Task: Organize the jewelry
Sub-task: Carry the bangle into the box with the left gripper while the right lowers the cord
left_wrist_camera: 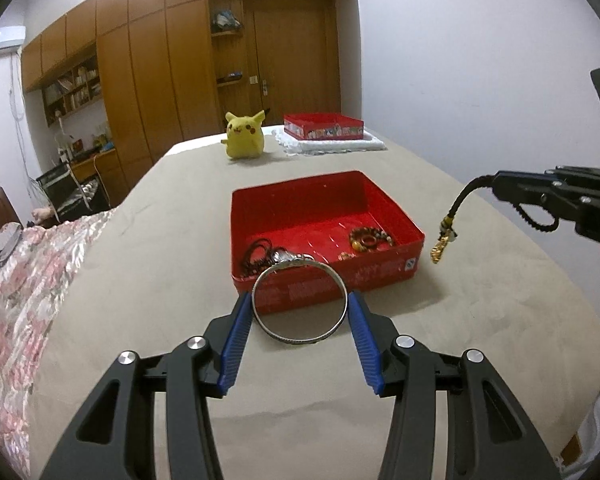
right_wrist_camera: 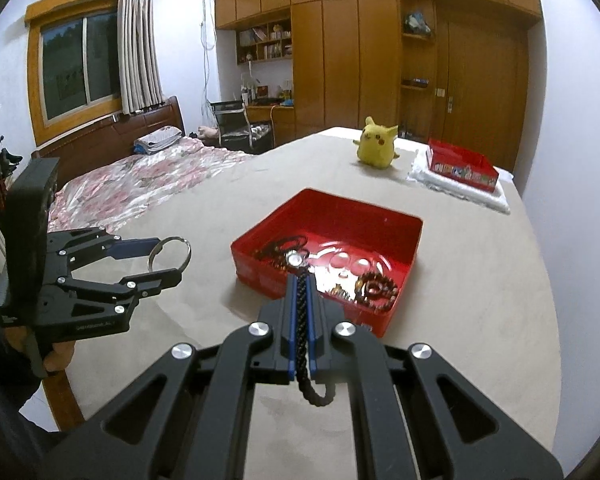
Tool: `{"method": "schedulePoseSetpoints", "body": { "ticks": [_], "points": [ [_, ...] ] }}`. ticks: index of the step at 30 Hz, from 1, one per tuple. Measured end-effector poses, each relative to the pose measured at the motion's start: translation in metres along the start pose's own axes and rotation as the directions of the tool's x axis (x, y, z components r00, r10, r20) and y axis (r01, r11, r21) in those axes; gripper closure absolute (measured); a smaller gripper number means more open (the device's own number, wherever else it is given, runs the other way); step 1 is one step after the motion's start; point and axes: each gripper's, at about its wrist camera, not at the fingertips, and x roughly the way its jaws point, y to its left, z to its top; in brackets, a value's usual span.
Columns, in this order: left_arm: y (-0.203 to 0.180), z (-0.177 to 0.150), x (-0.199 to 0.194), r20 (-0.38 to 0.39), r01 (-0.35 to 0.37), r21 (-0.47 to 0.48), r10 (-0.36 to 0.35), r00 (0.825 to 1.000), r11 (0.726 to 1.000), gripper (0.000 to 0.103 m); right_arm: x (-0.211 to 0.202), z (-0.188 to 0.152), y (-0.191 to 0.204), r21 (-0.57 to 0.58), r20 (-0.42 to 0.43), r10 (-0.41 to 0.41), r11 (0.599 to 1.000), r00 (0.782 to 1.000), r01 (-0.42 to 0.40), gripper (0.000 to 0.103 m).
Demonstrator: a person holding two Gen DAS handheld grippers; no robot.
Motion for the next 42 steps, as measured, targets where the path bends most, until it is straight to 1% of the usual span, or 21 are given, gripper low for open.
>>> {"method": "schedulePoseSetpoints", "body": {
  "ticks": [8, 14, 23, 27, 31, 36, 42],
  "points": [
    [0.012, 0.023, 0.004, 0.029, -0.023, 0.013, 0.023, 0.999, 1.0, 0.054, 0.003, 0.026, -0.01, -0.003, 0.019, -0.007, 1.0, 1.0, 0.007, 0.101],
    [0.018, 0.044, 0.007, 0.064, -0.05, 0.04, 0.048, 0.997, 0.998, 0.054, 0.005, 0.044, -0.012, -0.013, 0.029, -0.019, 1.0, 0.999, 0.019, 0.101],
    [0.027, 0.071, 0.023, 0.083, -0.056, 0.057, 0.052, 0.995, 0.997, 0.054, 0.022, 0.067, -0.018, -0.017, 0.013, -0.035, 0.999, 0.999, 0.035, 0.101],
    [0.031, 0.079, 0.036, 0.076, -0.041, 0.052, 0.037, 0.996, 0.998, 0.054, 0.04, 0.073, -0.024, -0.004, -0.008, -0.035, 0.999, 0.999, 0.035, 0.101],
    [0.036, 0.085, 0.057, 0.052, -0.02, 0.041, 0.018, 0.998, 0.999, 0.054, 0.059, 0.075, -0.03, 0.016, -0.03, -0.035, 0.999, 0.999, 0.036, 0.101],
    [0.04, 0.088, 0.09, 0.002, 0.011, 0.021, -0.012, 1.0, 1.0, 0.054, 0.089, 0.077, -0.04, 0.047, -0.069, -0.022, 0.999, 0.997, 0.025, 0.101],
    [0.039, 0.083, 0.129, -0.056, 0.032, 0.01, -0.031, 0.998, 0.999, 0.054, 0.13, 0.069, -0.051, 0.078, -0.139, -0.011, 0.997, 0.99, 0.022, 0.101]
  ]
}}
